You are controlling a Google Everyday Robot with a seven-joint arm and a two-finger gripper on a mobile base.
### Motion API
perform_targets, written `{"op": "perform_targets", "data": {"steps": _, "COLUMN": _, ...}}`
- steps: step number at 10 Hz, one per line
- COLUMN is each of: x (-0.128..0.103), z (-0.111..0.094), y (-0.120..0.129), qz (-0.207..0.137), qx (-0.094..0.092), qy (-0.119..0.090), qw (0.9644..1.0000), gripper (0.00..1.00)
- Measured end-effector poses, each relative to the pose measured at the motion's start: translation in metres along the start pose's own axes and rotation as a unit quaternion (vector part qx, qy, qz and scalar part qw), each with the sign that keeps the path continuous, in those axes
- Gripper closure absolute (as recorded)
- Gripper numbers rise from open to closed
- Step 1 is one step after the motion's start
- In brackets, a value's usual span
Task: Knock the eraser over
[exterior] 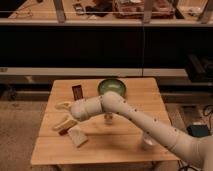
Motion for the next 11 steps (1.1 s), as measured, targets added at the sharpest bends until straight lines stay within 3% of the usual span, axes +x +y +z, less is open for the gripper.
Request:
{"op": "perform_targets", "data": {"steps": 2, "x": -0.042, "z": -0.028, "y": -0.005, "qz": -0.033, "qx": 0.018, "qy": 0.051, "qw": 0.9980, "gripper": 0.34}}
{"op": "perform_targets", "data": {"steps": 3, "x": -0.076, "z": -0.050, "y": -0.017, "qz": -0.051, "qx": 0.035, "qy": 0.087, "qw": 0.9943, "gripper": 0.34}}
{"op": "perform_targets", "data": {"steps": 4, "x": -0.088, "z": -0.061, "y": -0.026, "qz": -0.056, "qx": 0.044, "qy": 0.102, "qw": 0.9923, "gripper": 0.34}}
{"op": "perform_targets", "data": {"steps": 6, "x": -0.110, "z": -0.100, "y": -0.067, "qz": -0.076, "qx": 0.077, "qy": 0.153, "qw": 0.9823, "gripper": 0.51}}
{"op": "perform_targets", "data": {"steps": 8, "x": -0.119, "z": -0.115, "y": -0.086, "qz": -0.089, "qx": 0.090, "qy": 0.173, "qw": 0.9767, "gripper": 0.54}}
{"op": "perform_targets", "data": {"steps": 11, "x": -0.119, "z": -0.120, "y": -0.089, "qz": -0.090, "qx": 0.094, "qy": 0.176, "qw": 0.9758, "gripper": 0.54}}
